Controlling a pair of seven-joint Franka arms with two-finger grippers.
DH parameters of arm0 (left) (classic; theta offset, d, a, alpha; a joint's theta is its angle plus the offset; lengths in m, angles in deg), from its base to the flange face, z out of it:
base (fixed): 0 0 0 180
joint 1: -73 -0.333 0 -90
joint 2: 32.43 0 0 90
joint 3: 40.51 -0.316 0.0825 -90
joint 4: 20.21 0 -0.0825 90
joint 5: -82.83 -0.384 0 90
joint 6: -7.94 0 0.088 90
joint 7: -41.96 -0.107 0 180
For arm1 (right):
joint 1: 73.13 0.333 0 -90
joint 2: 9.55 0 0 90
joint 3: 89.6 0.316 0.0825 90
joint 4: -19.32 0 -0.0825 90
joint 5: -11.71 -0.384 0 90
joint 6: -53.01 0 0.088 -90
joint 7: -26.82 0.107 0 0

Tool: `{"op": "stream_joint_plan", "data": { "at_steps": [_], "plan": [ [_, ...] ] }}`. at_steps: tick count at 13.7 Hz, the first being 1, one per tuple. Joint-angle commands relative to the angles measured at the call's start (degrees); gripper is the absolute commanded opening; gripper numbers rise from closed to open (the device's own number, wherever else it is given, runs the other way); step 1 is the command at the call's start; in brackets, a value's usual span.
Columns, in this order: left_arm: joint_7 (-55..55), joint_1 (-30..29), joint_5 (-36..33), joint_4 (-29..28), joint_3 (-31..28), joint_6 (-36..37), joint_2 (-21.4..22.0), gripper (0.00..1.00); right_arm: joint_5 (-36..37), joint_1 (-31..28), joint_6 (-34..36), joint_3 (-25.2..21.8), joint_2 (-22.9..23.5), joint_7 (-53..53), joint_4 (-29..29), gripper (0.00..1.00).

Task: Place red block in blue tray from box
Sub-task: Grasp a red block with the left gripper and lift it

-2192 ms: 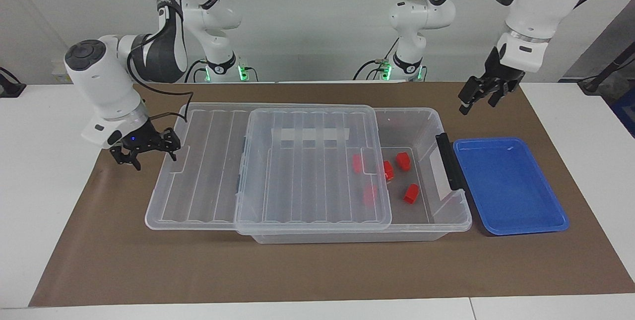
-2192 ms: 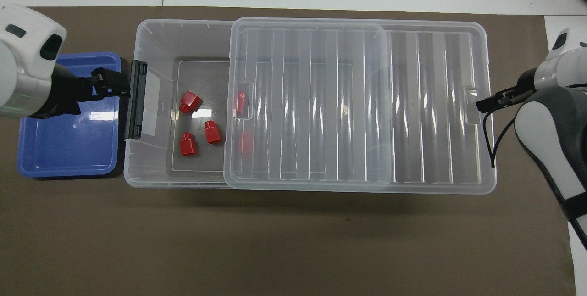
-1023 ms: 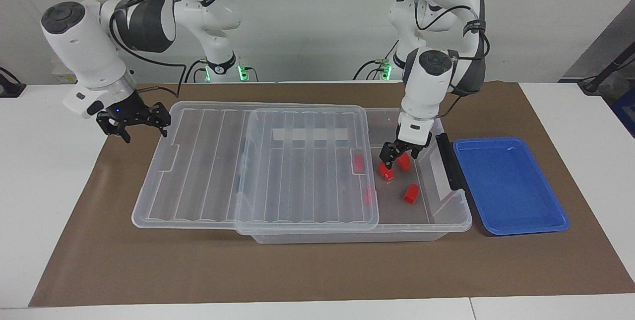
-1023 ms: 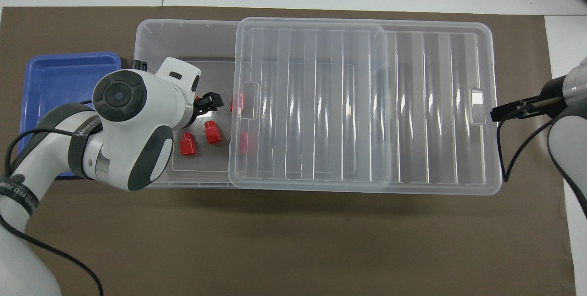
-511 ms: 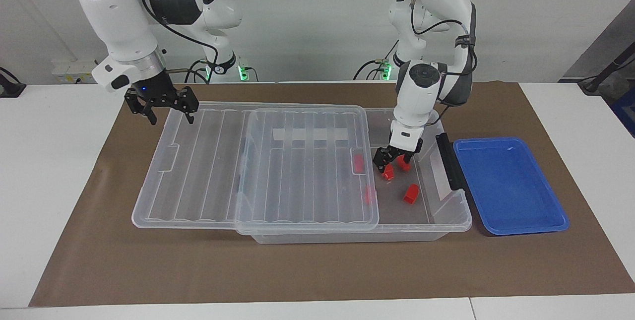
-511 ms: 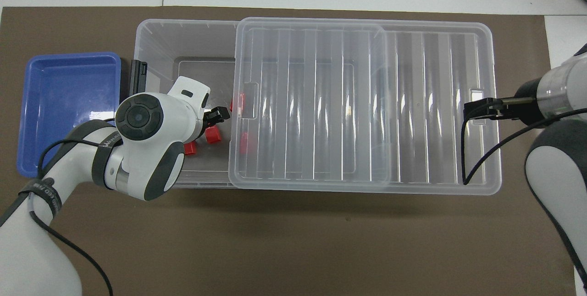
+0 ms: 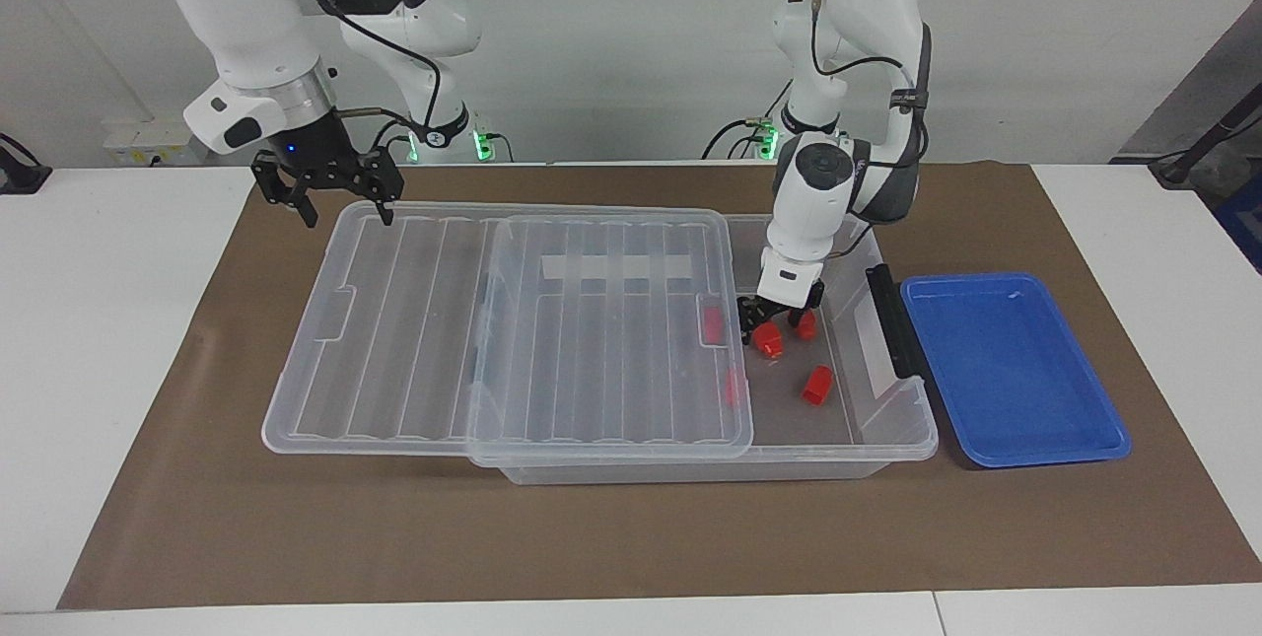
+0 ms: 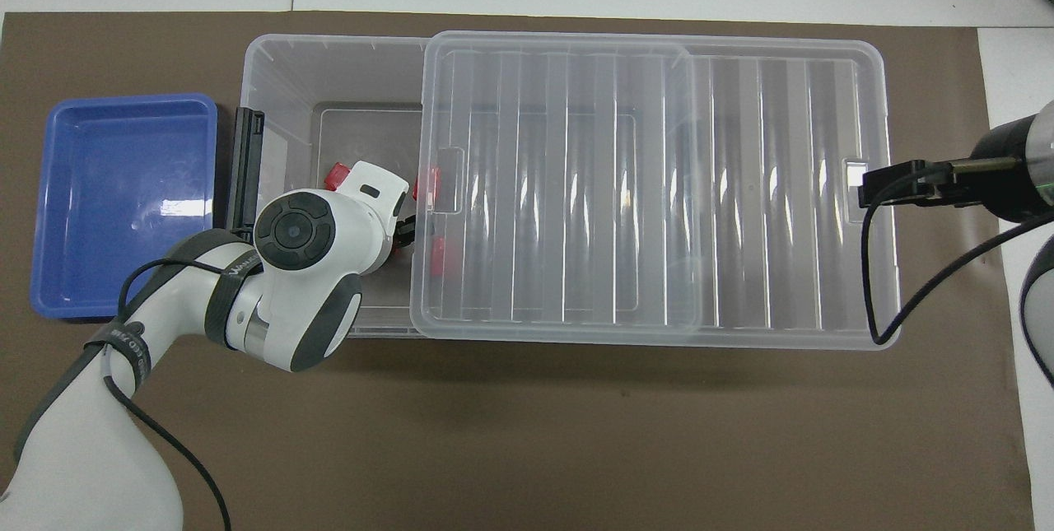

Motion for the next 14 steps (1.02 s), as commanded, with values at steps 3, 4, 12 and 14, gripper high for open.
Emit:
{"op": "stream_joint_plan", "data": {
  "at_steps": [3, 4, 12, 14],
  "plan": [
    [0.97, 1.23, -1.62, -0.65, -0.78, -1.46, -0.94, 0.96, -0.83, -0.51, 0.38, 0.25, 1.55, 2.21, 0.47, 0.99],
    [0.96, 1.14, -1.62, -0.65, -0.78, -1.55, -0.94, 0.93, -0.83, -0.43, 0.2, 0.25, 1.02, 3.35, -0.5, 0.99],
    [-0.97, 0.61, -1.62, -0.38, -0.78, -0.85, -0.94, 0.21, -1.01, -1.22, 0.46, 0.25, 0.93, 4.5, -0.59, 1.0],
    [-1.06, 0.61, -1.62, 0.31, -0.78, 0.46, -1.02, 0.18, -1.1, -1.22, 0.46, 0.25, 0.93, 4.41, -0.59, 1.0]
  ]
}}
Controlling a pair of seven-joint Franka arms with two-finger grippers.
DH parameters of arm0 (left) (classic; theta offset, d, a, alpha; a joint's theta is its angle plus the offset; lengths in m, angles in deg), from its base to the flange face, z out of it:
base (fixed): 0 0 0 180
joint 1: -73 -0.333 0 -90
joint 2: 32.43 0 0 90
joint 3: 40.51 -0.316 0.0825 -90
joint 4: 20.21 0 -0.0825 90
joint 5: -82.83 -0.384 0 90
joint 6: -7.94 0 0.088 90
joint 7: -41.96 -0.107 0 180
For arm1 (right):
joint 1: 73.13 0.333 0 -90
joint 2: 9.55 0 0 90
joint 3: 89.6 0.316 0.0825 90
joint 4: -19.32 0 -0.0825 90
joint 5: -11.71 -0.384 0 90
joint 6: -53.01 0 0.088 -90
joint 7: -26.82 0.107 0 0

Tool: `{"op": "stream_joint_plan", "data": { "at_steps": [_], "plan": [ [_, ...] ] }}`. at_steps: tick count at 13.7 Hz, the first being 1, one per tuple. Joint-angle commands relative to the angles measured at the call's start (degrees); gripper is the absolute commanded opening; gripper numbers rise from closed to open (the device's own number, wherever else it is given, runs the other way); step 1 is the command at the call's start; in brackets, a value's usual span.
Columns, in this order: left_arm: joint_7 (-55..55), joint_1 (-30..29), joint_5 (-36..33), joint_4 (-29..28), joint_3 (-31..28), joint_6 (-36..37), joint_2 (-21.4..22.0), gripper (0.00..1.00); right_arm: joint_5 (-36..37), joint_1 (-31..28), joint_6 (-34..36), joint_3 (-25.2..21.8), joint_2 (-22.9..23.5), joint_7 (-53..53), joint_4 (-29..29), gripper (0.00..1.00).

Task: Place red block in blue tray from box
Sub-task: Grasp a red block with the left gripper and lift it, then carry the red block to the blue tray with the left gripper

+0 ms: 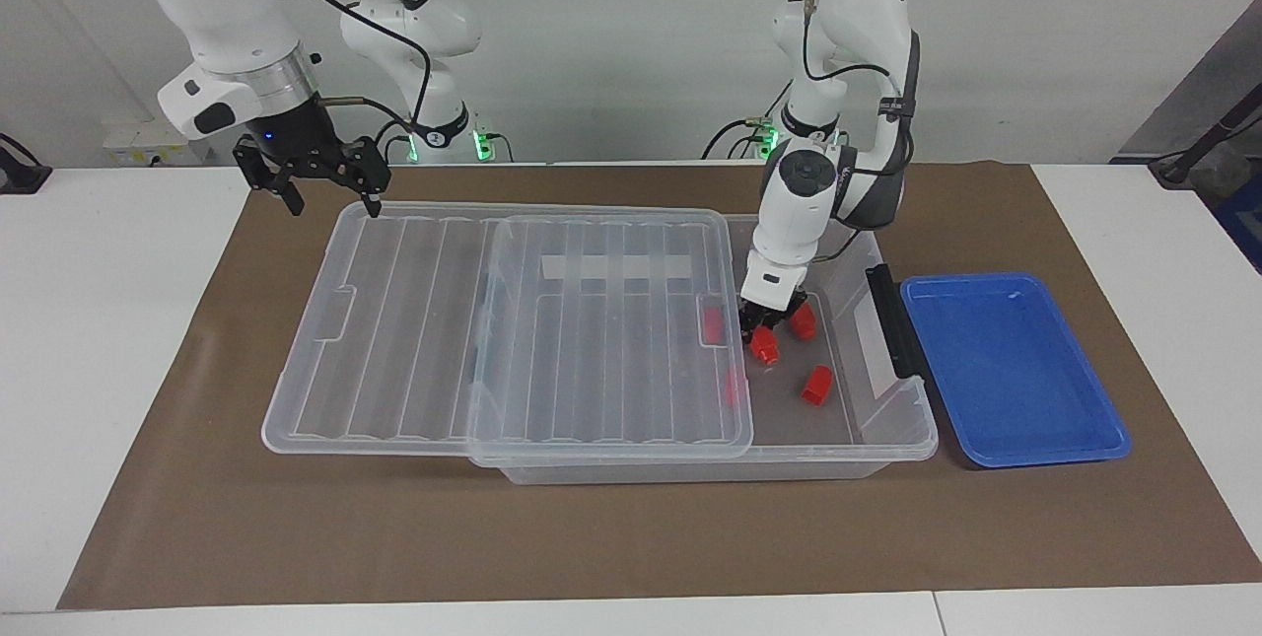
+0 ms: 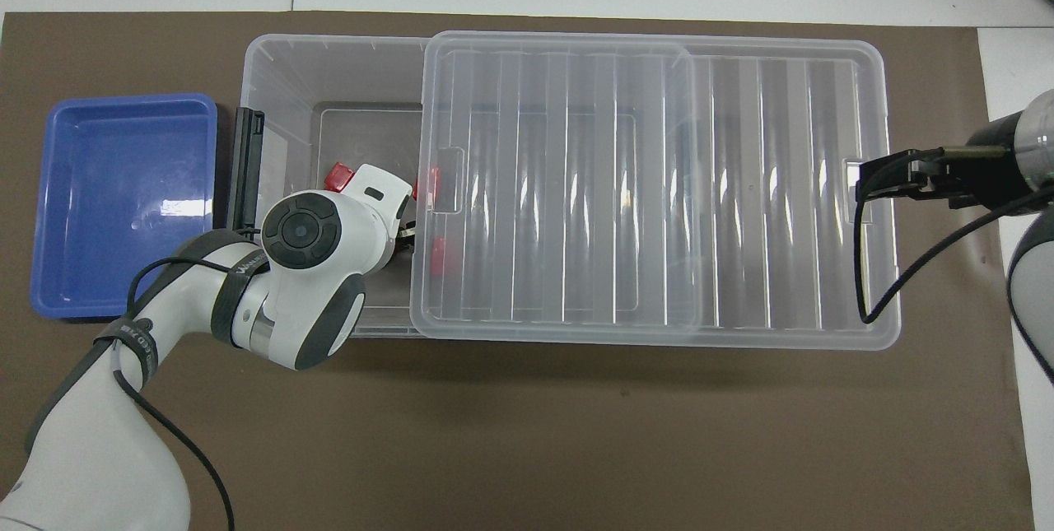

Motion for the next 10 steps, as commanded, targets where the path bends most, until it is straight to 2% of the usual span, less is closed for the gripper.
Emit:
{"op": "stream_joint_plan", "data": {
  "at_steps": [1, 2, 5, 6, 10],
  "plan": [
    [-0.85, 0.25, -2.07, 2.57, -0.65, 4.11, 0.02, 0.18, -0.98, -0.77, 0.46, 0.43, -0.36, 0.84, -0.43, 1.0],
    [-1.55, 0.25, -2.43, 4.77, -0.65, 7.8, -0.06, 0.18, -1.06, -0.77, 0.46, 0.43, -0.36, 0.75, -0.43, 1.0],
    [-1.56, 0.34, -2.34, 5.67, -0.65, 9.68, 0.63, 0.18, -0.98, -0.77, 0.46, 0.43, -0.36, 0.75, -0.43, 1.0],
    [-1.65, 0.25, -2.34, 7.06, -0.73, 12.38, 1.16, 0.18, -0.98, -0.77, 0.46, 0.43, -0.36, 0.75, -0.43, 1.0],
    [-2.7, -1.85, -1.64, 21.19, -0.82, 30.48, 1.52, 0.18, -1.06, -0.77, 0.81, 0.43, -0.36, 0.84, -0.43, 1.0]
  ]
}}
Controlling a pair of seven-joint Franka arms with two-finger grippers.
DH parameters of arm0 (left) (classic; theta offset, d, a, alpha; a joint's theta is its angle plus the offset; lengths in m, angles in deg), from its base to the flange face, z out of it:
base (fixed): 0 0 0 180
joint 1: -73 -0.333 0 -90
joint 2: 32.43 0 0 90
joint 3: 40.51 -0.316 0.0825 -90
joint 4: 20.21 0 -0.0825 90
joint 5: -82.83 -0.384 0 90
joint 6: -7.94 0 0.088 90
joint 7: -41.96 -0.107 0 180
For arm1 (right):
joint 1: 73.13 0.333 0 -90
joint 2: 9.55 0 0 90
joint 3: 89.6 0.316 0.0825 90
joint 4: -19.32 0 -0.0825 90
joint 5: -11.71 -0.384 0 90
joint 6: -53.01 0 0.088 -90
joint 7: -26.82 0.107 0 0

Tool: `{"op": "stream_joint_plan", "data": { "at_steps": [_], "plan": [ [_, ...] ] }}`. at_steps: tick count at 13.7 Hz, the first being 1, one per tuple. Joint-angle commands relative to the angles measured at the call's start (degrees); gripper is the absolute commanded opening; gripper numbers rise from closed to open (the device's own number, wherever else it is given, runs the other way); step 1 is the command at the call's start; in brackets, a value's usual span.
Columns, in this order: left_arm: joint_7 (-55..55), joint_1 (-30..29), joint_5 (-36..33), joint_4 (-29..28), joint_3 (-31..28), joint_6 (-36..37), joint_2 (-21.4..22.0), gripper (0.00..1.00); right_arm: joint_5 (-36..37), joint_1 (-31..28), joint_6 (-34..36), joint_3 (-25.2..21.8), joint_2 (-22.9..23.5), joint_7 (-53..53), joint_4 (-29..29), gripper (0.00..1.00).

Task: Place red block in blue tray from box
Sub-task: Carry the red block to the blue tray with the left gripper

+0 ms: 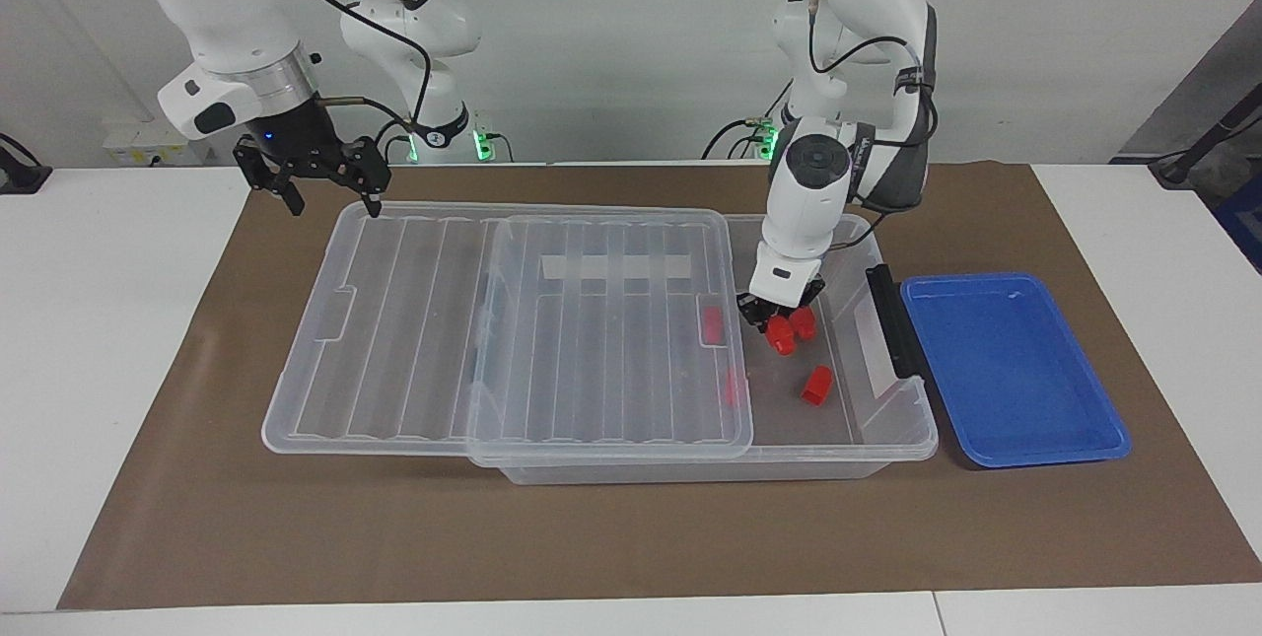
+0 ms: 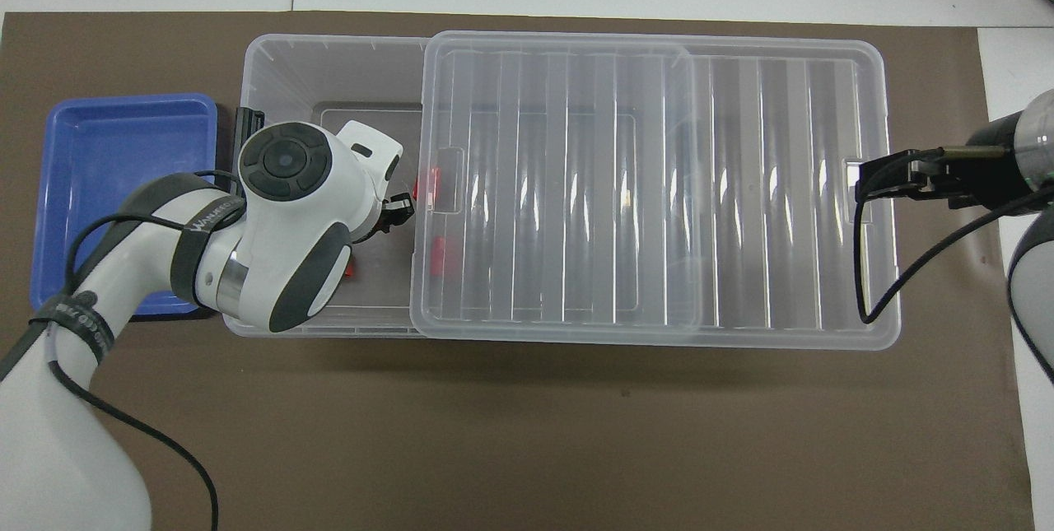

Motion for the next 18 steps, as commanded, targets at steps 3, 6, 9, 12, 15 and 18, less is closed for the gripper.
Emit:
{"op": "stream_joint_plan", "data": {
  "at_steps": [3, 6, 9, 12, 15, 18],
  "plan": [
    [-6.24, -5.44, 2.97, 15.46, -0.16, 18.85, 0.6, 0.18, -0.91, -0.77, 0.63, 0.43, -0.36, 0.75, -0.43, 1.0],
    [-17.05, -10.27, 3.43, 21.55, -0.6, 28.71, 0.6, 0.18, -1.0, -0.77, 0.72, 0.43, -0.36, 0.84, -0.43, 1.0],
    [-30.03, -17.03, 3.42, 21.73, -1.13, 31.02, 1.12, 0.18, -1.0, -0.77, 0.71, 0.43, -0.36, 0.75, -0.43, 1.0],
    [-43.24, -24.42, 3.6, 21.3, -1.22, 26.73, 1.48, 0.18, -1.0, -0.77, 0.72, 0.43, -0.36, 0.84, -0.43, 1.0],
    [-48.79, -29.78, 3.51, 15.35, -1.31, 16.38, 2.27, 0.18, -1.0, -0.77, 0.89, 0.43, -0.36, 0.75, -0.43, 1.0],
    [-50.74, -31.47, 3.6, 3.32, -1.31, 0.49, 3.15, 0.17, -1.0, -0.77, 0.89, 0.43, -0.36, 0.84, -0.43, 1.0]
  ]
}}
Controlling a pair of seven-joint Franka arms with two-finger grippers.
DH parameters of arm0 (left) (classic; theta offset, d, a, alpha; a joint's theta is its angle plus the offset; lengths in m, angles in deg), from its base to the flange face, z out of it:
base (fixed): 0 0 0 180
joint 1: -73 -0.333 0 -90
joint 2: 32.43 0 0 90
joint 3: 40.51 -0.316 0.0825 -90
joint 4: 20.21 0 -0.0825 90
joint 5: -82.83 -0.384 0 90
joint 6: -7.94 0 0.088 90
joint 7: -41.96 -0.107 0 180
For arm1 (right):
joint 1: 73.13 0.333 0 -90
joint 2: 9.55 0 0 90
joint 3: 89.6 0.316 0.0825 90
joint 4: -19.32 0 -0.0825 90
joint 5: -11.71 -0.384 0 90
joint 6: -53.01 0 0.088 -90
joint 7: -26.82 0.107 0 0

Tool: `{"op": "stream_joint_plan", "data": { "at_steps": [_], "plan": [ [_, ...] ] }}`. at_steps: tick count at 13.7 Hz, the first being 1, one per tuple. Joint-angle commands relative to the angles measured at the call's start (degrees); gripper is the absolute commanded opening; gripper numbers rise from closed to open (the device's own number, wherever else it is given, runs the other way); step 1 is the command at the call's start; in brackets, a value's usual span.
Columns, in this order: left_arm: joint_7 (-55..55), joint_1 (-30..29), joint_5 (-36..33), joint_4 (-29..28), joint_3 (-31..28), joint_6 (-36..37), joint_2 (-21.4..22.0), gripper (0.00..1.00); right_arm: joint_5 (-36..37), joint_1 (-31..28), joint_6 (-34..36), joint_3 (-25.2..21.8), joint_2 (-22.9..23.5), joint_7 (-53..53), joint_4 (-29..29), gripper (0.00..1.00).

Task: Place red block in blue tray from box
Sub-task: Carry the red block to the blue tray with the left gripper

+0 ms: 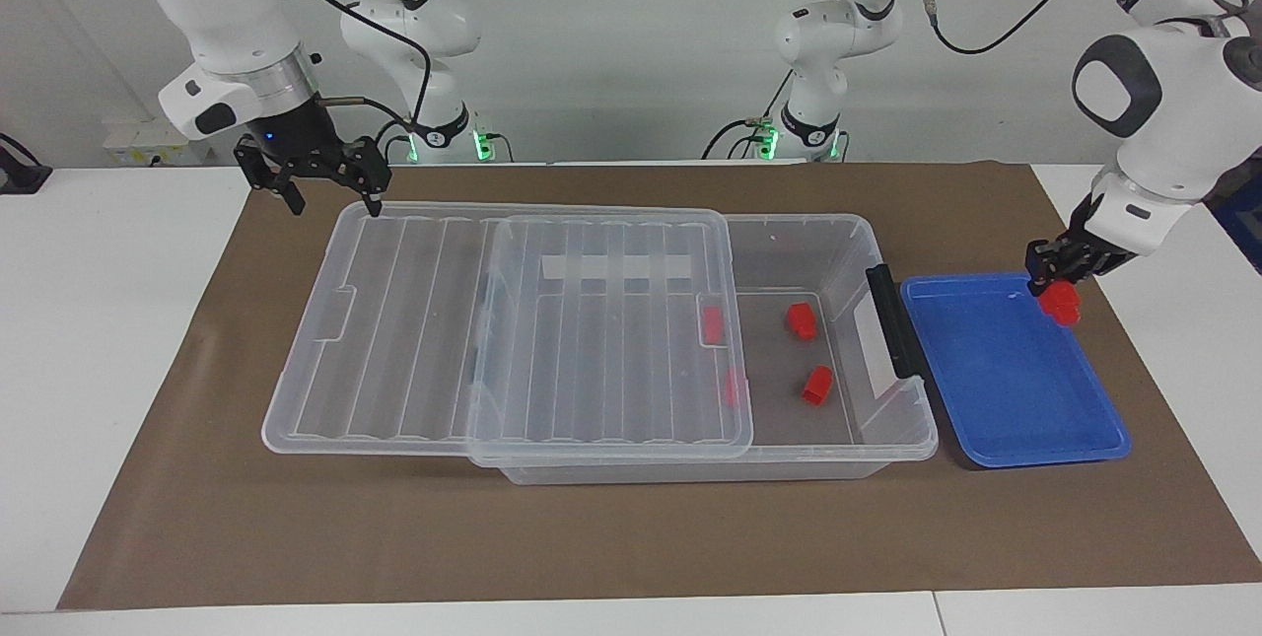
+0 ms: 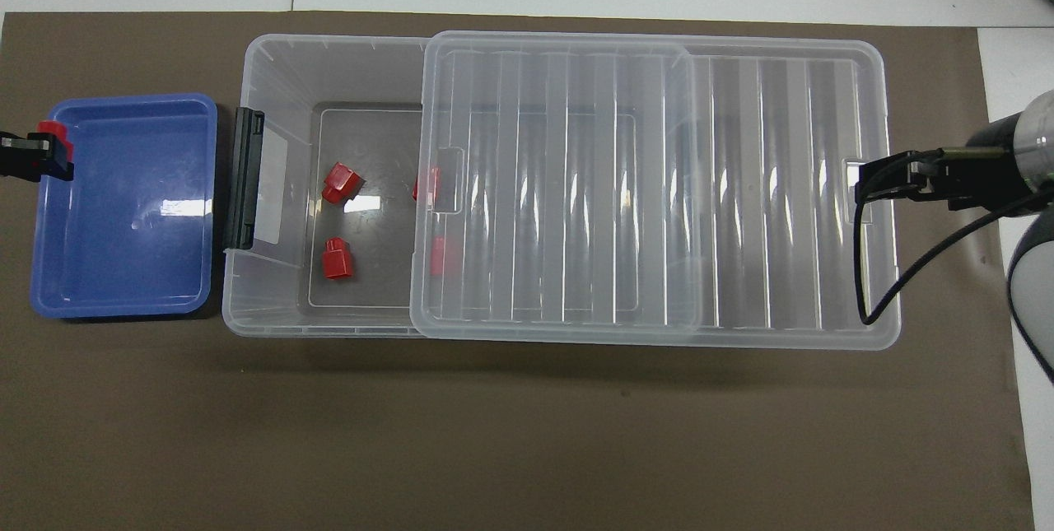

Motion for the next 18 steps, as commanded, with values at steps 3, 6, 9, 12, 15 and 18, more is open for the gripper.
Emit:
{"op": "stream_joint_plan", "data": {
  "at_steps": [3, 6, 9, 12, 15, 18],
  "plan": [
    [-1.28, -2.72, 0.94, -14.36, 0.41, -17.49, 0.71, 0.17, -0.98, -0.77, 0.67, 0.43, -0.36, 0.84, -0.41, 1.0],
    [-1.28, -3.34, 0.94, -18.14, 0.33, -25.49, -2.97, 0.17, -0.98, -0.77, 0.76, 0.26, -0.36, 0.75, -0.41, 1.0],
    [-1.37, -4.49, 0.94, -18.5, 0.41, -28.58, -5.62, 0.17, -0.46, -2.08, -0.11, 0.0, -0.36, 0.49, -1.02, 0.99],
    [-1.46, -4.49, 0.94, -19.03, 0.41, -29.2, -6.06, 0.17, -0.28, -6.12, -3.96, 0.0, -0.1, -2.13, -3.82, 0.95],
    [-1.46, -4.49, 0.94, -21.92, 0.41, -33.5, -6.32, 0.17, -0.02, -9.46, -9.16, 0.0, 0.52, -7.41, -7.35, 0.95],
    [-1.46, -4.49, 0.94, -22.98, 0.41, -34.65, -6.32, 0.18, 1.21, -12.28, -13.2, -0.09, 2.54, -11.28, -8.84, 0.92]
  ]
}}
